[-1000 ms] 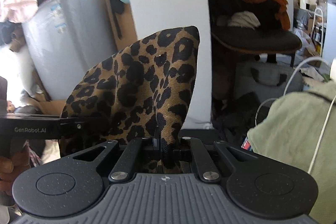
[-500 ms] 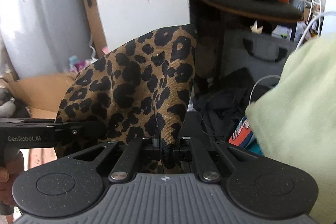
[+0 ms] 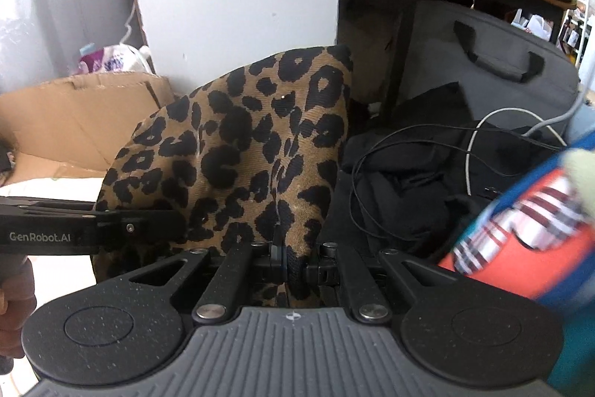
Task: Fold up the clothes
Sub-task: 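Carry the held trousers with both tools toward the black bag beside the bed, then lower the trousers onto the black clothes pile with both tools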
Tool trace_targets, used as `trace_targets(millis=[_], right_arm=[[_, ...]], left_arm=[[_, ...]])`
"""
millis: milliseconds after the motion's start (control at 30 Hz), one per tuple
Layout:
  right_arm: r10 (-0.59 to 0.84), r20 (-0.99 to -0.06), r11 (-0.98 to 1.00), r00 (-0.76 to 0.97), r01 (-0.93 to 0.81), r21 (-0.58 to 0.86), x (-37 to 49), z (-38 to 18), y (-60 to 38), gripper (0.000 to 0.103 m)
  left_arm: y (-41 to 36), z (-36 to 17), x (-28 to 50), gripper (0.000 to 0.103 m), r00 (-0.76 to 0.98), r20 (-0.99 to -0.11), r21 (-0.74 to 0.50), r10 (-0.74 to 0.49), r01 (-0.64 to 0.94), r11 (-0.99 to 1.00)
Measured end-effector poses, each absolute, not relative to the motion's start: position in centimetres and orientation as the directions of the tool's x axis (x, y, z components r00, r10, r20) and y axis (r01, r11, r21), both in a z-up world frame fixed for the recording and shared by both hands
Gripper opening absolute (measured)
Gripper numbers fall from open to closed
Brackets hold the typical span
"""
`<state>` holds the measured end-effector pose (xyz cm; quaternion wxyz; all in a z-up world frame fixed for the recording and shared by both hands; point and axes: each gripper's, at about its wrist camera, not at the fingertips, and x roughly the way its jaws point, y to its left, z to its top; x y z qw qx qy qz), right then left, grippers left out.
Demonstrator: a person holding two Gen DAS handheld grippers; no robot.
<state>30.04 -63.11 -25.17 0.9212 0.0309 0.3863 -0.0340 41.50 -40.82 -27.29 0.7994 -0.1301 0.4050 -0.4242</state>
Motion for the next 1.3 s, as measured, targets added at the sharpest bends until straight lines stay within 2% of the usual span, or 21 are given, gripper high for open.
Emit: trace_targets(millis=[733, 800, 867, 1000, 1167, 1300], right_arm=[[-0.014, -0.775, 0.997, 0.632, 0.063, 0.033, 39.1, -32.6, -63.8, 0.006], [-0.025, -0.773, 0.998, 0.633, 0.065, 0.021, 39.4, -33.2, -64.0, 0.008], [-0.066, -0.775, 0.997, 0.629, 0.08, -0.02, 39.8, -33.6, -64.0, 0.022], [-0.153, -0.754, 0.987, 0.638, 0.139, -0.083, 39.3, -33.4, -64.4, 0.028], [-0.085, -0.706, 0.992, 0.703, 0.122, 0.003, 37.0, -32.4, -64.3, 0.031], [-0.034, -0.678, 0.995, 0.734, 0.09, 0.047, 35.1, -32.0, -63.3, 0.031]], left_arm=[[-41.8, -33.1, 48.0, 0.027, 0.313, -0.651, -0.557, -0.692, 0.423, 0.715], [-42.1, -33.7, 48.4, 0.032, 0.32, -0.668, -0.535, -0.672, 0.421, 0.733], [-42.2, -34.2, 48.9, 0.04, 0.314, -0.705, -0.509, -0.636, 0.4, 0.762], [-41.7, -33.4, 49.0, 0.05, 0.319, -0.731, -0.461, -0.603, 0.421, 0.781], [-40.9, -30.9, 48.2, 0.05, 0.382, -0.731, -0.341, -0.566, 0.514, 0.787], [-40.5, -28.9, 47.1, 0.049, 0.424, -0.688, -0.287, -0.59, 0.588, 0.757]])
